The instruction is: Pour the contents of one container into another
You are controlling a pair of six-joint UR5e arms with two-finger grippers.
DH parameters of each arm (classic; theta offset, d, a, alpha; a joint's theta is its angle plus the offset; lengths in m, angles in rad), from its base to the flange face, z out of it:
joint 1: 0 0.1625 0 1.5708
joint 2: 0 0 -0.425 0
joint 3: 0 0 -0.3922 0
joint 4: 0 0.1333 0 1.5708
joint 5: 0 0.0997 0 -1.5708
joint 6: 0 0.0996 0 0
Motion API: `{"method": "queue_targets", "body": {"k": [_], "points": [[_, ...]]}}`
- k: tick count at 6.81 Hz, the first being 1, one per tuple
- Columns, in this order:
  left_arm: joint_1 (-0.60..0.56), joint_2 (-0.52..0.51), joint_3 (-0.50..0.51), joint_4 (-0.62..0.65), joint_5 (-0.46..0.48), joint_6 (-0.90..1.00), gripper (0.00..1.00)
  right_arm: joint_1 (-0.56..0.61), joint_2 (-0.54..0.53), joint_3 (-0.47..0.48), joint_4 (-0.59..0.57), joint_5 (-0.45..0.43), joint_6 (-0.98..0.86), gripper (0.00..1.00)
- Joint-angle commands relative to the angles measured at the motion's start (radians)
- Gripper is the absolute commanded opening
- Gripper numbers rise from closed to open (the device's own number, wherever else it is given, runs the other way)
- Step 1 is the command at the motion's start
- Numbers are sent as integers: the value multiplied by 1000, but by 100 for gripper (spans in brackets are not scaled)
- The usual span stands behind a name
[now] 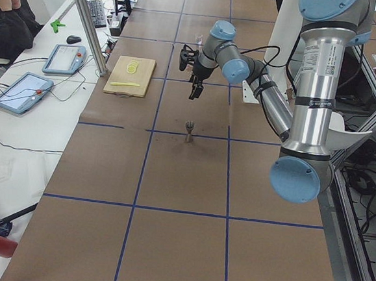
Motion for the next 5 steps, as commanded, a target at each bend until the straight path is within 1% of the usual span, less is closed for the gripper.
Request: {"method": "queue_targets", "body": {"k": [1,2,3,4,5], "points": [[314,18,-1,0,279,-356,96,-2,0,1,0,0,0,100],[399,18,-4,-1,341,-415,86,-3,6,2,3,-1,0,100],[508,48,8,6,467,-520,87,-3,8,16,5,-1,14,100],[603,100,17,31,566,-587,100,-3,-2,17,6,0,58,100],[660,142,28,43,666,-672,100,-3,-5,19,8,11,119,100]]}}
